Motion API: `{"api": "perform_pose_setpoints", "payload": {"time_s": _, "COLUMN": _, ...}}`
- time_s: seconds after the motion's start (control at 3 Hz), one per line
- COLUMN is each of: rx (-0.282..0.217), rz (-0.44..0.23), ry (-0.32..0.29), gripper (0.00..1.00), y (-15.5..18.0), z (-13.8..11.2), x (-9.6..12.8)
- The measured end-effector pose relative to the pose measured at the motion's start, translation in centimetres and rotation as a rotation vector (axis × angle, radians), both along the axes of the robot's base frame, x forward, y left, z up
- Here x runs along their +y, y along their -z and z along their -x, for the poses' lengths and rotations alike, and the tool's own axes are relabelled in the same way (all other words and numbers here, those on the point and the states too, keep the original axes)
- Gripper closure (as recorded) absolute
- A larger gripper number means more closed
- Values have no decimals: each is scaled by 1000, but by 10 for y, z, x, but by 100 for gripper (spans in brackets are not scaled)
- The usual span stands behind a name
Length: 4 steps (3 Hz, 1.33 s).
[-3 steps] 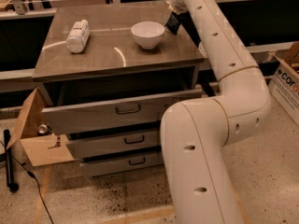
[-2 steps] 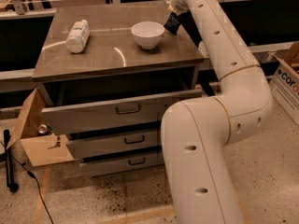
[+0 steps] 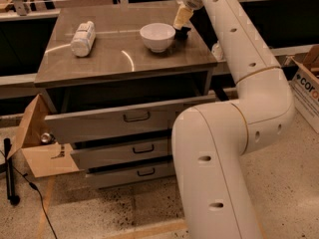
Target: Pick rxbar blueberry from white bowl and place on counter
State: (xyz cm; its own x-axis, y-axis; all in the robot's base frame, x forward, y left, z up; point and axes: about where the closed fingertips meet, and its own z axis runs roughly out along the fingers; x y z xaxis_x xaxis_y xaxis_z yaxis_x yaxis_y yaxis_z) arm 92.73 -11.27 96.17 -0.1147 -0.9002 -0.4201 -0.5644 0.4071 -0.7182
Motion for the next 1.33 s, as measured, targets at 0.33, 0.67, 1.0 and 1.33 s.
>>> {"api": "perform_pose_setpoints", "payload": {"time_s": 0.33, "rx": -3, "rz": 12, "ry": 31, "gripper": 0, "y": -10, "z": 6, "x": -17}}
{"api": "perform_pose_setpoints", "payload": {"time_s": 0.67, "rx": 4, "rz": 39, "ry": 94, "gripper": 0, "y": -25, "z": 20, "x": -54}}
{"api": "perform_pose_setpoints", "payload": {"time_s": 1.0, "rx": 25, "rz": 75, "ry": 170, "gripper": 0, "y": -37, "z": 40, "x": -97}}
{"api": "perform_pose_setpoints", "payload": {"time_s": 1.33, "rx": 34, "rz": 82, "ry": 178, "gripper": 0, "y": -36, "z": 43, "x": -101}}
